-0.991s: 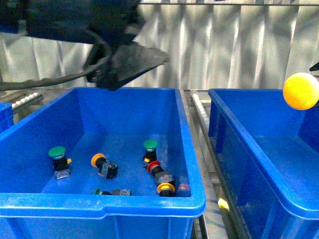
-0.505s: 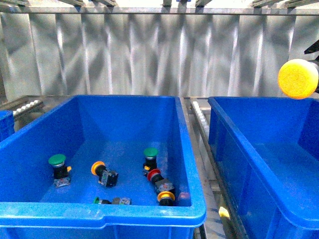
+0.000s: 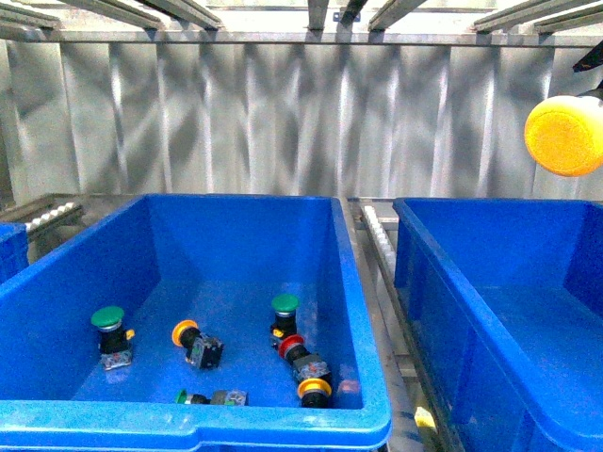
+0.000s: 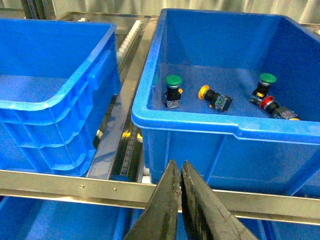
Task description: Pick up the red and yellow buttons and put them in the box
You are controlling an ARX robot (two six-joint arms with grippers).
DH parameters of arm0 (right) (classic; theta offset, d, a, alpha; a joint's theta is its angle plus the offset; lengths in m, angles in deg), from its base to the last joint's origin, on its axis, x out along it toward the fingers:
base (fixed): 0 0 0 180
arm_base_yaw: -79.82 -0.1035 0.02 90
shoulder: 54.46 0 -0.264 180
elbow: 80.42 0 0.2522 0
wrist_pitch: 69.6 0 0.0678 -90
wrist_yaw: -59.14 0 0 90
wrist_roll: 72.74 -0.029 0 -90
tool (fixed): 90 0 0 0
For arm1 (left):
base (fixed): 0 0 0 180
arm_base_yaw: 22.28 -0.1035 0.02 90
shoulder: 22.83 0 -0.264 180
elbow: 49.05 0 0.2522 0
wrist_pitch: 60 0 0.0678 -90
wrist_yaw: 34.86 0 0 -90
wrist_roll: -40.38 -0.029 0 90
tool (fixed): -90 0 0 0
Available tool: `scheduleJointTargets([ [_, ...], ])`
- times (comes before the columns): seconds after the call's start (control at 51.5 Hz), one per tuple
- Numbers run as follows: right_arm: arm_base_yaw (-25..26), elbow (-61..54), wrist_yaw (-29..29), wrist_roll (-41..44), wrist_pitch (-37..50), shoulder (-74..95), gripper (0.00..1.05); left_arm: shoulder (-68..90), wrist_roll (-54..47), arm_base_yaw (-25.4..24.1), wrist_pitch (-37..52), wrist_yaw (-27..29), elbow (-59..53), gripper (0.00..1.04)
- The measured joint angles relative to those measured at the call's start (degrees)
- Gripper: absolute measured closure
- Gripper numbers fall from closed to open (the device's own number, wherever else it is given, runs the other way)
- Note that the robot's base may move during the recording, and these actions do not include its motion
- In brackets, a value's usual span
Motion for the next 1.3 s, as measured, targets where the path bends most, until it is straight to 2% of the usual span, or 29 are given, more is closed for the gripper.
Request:
scheduleJointTargets([
  [0.292,-1.38,-3.19,-2.71,2.23,-1.38,-5.44,0.64,-2.49,-0.09,-0.02,0.52,0.00,-2.54,1.02],
  [0.602,-1.20,-3.91,-2.89,4.66,-1.53,-7.08,0.64,-2.99,-0.20,0.00,0.66,0.00,-3.02,1.02],
  [0.661,-1.27,-3.91,-3.52,7.58,-0.66,-6.84,0.64,-2.99,-0.20,-0.02,0.66,-0.02,-3.02,0.92],
  [0.739,-1.25,-3.61,-3.93,16.22,2.08,-5.40,0.64,-2.99,-0.20,-0.02,0.66,-0.02,-3.02,0.76],
  [0.913,0.24,-1.70,-1.22,35.82,1.03,-2.23,0.64,-2.99,-0.20,-0.02,0.66,0.00,-3.02,0.48],
  [1.011,1.18,-1.68,-1.14,42.64,1.05,-1.77,0.64,-2.99,-0.20,-0.02,0.66,0.00,-3.02,0.32],
  [1.147,2.14,-1.97,-0.94,45.68,1.09,-2.51,0.64,-2.99,-0.20,-0.02,0.66,0.00,-3.02,0.09],
  [1.166,2.16,-2.21,-1.01,45.75,1.09,-2.80,0.64,-2.99,-0.24,-0.02,0.66,0.00,-3.02,0.06],
  [1.302,2.12,-4.92,-1.09,45.42,0.66,-5.44,0.64,-2.99,-0.31,-0.02,0.66,0.00,-3.02,0.08],
])
